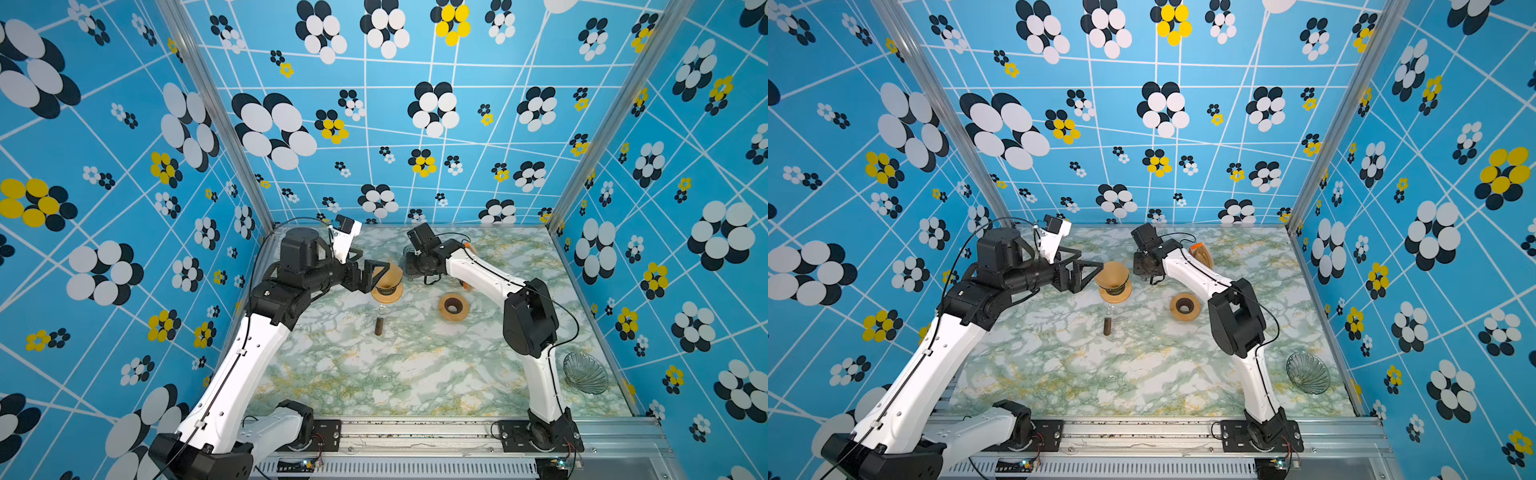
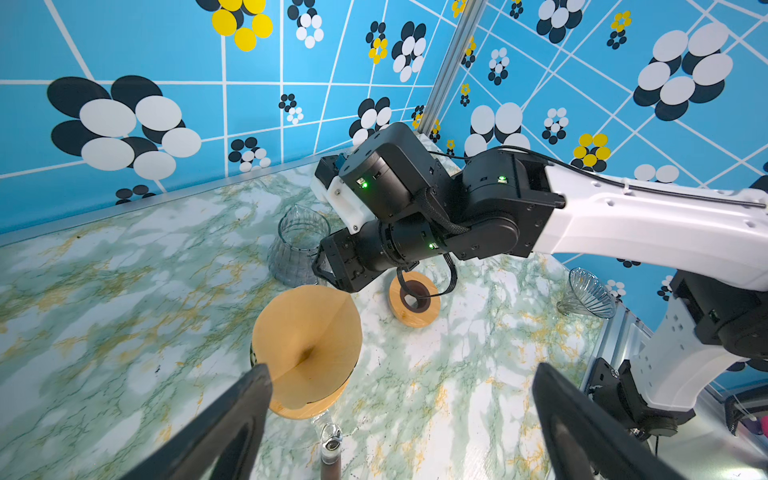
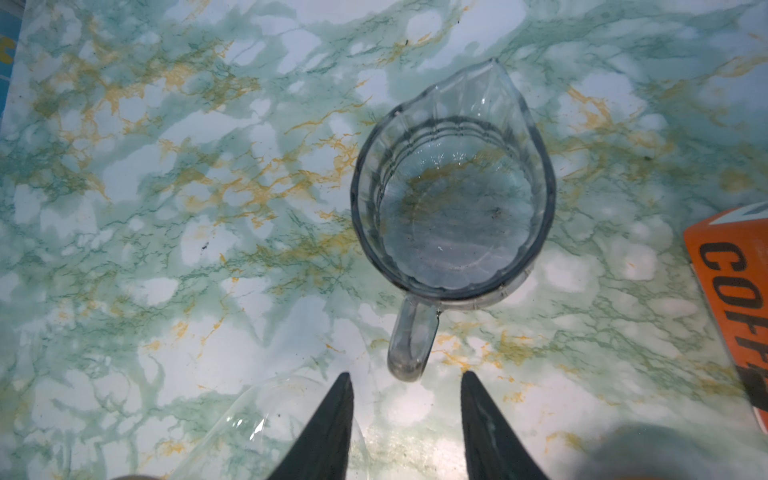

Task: Place the coffee filter in the dripper
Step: 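Lower the right gripper onto the glass pitcher handle and close it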

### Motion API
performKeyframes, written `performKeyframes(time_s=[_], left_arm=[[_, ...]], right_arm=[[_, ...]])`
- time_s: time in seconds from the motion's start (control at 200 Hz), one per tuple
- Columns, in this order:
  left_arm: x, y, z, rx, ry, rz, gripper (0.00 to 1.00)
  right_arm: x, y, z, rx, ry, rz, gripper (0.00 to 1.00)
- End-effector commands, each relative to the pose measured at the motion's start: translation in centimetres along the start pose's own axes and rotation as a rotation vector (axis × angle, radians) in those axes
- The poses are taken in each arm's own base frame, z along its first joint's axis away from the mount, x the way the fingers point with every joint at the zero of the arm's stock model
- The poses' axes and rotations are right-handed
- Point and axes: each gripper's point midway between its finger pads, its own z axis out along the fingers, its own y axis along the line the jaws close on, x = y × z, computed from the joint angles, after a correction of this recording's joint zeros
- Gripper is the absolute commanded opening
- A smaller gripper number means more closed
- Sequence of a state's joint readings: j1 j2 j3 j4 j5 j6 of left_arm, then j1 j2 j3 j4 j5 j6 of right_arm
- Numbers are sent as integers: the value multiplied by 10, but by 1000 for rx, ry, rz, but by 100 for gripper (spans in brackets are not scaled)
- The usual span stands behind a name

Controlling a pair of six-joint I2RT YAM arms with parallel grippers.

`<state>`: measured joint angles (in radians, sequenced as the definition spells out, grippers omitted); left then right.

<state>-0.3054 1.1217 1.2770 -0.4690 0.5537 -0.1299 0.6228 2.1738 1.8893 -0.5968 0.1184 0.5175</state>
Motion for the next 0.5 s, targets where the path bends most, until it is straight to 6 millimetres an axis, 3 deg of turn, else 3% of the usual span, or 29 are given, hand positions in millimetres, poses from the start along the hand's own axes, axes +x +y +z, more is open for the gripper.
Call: performKeyframes(time_s=[0.0,0.5], left_arm=[[-5,-2,-2,14,-23,14,99],[2,-5,7,47,3,-8,99]], right_arm=[[9,-8,10,61,34,8,43],[11,-21,18,138,35,-13,37]])
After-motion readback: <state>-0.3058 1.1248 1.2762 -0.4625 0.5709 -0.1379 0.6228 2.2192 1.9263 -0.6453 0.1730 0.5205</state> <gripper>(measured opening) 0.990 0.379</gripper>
